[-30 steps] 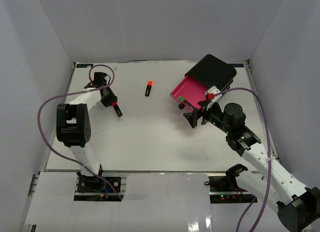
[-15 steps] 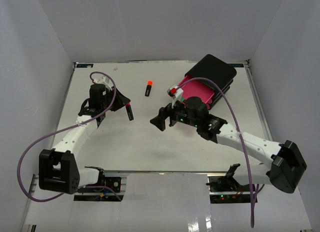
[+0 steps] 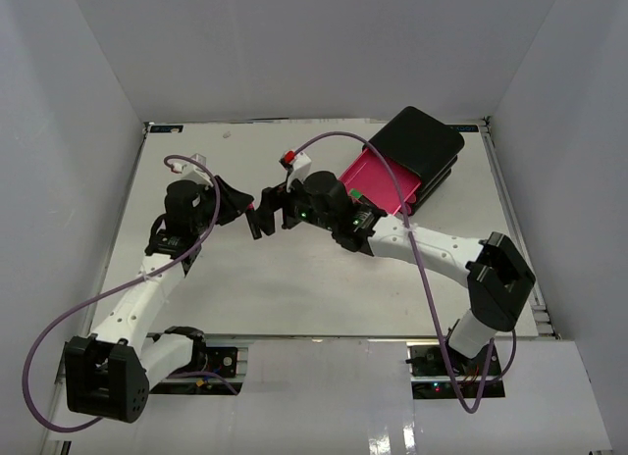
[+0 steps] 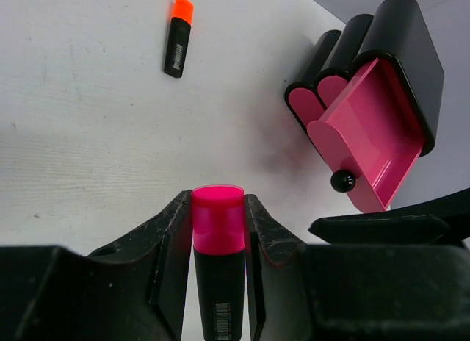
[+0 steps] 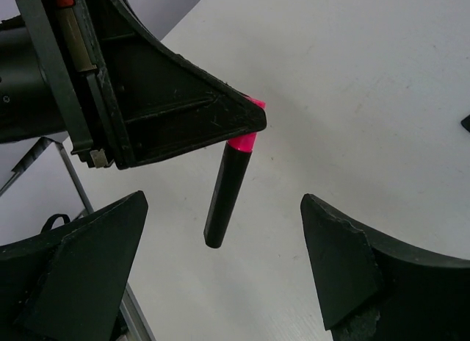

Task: Sort the stationery into containers
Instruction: Pick up the pen from the center of the board, then place the pen in the drawer.

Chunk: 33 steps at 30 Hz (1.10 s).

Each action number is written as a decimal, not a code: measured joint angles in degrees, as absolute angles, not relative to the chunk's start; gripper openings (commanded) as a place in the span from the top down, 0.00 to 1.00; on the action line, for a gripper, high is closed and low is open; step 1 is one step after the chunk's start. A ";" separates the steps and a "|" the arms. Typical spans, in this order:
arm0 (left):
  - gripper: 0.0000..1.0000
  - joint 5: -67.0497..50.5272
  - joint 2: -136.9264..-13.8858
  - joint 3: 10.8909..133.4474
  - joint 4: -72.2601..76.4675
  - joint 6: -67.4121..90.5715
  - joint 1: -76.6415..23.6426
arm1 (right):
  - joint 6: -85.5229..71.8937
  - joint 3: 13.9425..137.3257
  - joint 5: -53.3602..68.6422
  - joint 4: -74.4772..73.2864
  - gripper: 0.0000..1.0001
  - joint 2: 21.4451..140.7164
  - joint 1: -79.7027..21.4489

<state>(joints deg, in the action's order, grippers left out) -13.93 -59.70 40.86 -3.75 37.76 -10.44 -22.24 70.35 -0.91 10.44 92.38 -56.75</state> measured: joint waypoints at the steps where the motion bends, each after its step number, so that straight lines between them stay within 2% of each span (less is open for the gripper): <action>1: 0.76 -13.85 -59.57 40.86 -3.75 37.76 -10.44 | -22.35 71.48 -1.15 10.31 0.10 93.56 -57.12; 7: 0.76 -12.86 -58.81 40.86 -3.77 37.74 -10.48 | -22.85 73.73 -1.58 9.80 0.16 97.97 -58.33; 10: 0.76 -12.82 -58.65 40.86 -3.77 37.76 -10.48 | -23.09 73.95 -1.76 9.41 0.24 99.46 -58.33; 14: 0.76 -12.84 -58.65 40.86 -3.77 37.78 -10.52 | -23.18 74.94 -1.76 9.10 0.42 101.32 -58.37; 17: 0.76 -12.84 -58.65 40.86 -3.77 37.80 -10.52 | -23.33 75.57 -1.54 9.02 0.48 102.02 -58.41; 33: 0.76 -13.08 -58.63 40.71 -2.61 38.39 -10.52 | -23.62 77.17 -0.91 9.15 0.58 102.83 -58.52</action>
<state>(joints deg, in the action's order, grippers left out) -13.08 -58.63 40.71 -2.61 38.39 -10.52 -23.62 77.17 -0.91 9.15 102.83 -58.52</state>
